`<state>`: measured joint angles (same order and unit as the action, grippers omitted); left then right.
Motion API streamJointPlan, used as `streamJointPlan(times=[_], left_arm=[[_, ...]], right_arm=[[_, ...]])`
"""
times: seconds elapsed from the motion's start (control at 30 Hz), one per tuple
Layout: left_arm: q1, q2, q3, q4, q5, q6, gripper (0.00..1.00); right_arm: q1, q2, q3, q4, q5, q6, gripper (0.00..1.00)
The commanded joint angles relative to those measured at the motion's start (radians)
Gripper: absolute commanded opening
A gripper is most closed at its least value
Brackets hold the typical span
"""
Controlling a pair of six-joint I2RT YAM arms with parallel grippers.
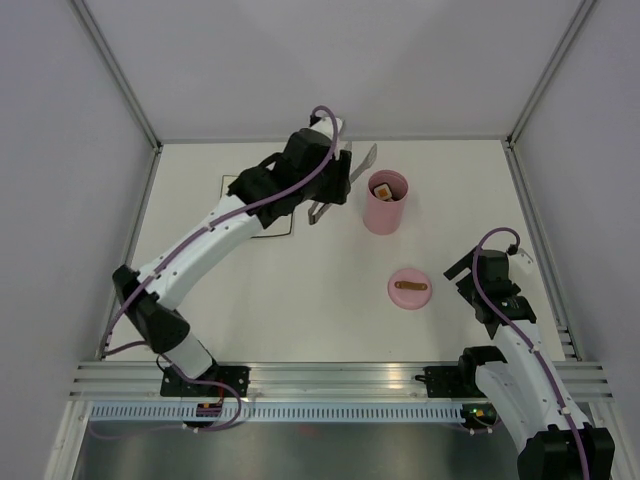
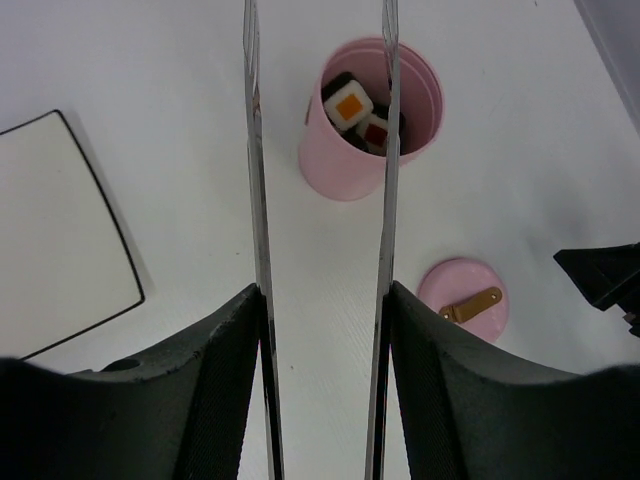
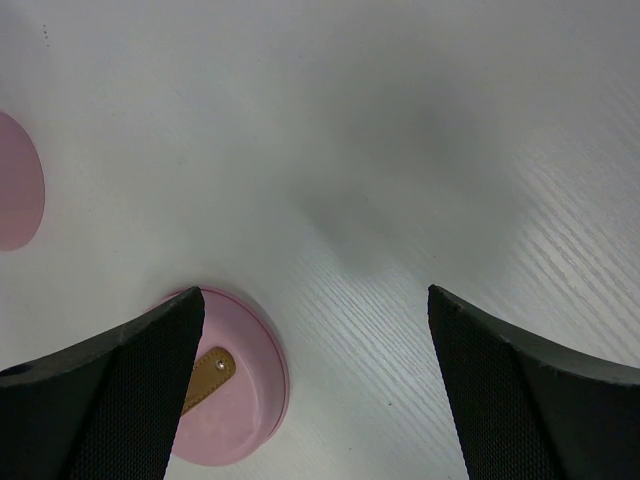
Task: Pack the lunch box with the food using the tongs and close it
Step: Place the clamp on the plate.
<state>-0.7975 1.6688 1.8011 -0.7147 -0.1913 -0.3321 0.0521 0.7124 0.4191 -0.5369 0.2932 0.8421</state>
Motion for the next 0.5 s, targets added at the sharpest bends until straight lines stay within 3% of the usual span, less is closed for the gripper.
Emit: streamJointPlan(times=[0.0,0.13,0.33,0.47], left_arm=[[0.015,-0.177,-0.08,0.015,-0.167,0.015,0.58],[0.026,-0.331,-0.315,0.005,-0.37,-0.03,0.56],[0.112,-0.541,-0.601,0.006,-0.419,-0.156,0.53],[0.199,-0.612,-0.773,0.127,-0.364,-0.136,0.52]], right_arm=[[-0.005,0.001,0.0,0.025,-0.002,-0.003,0.98],[-0.005,0.002,-0.008,0.032,-0.011,-0.003,0.98],[-0.005,0.019,-0.02,0.072,-0.043,-0.015,0.98],[-0.003,0.047,-0.016,0.098,-0.069,-0.032,0.98]])
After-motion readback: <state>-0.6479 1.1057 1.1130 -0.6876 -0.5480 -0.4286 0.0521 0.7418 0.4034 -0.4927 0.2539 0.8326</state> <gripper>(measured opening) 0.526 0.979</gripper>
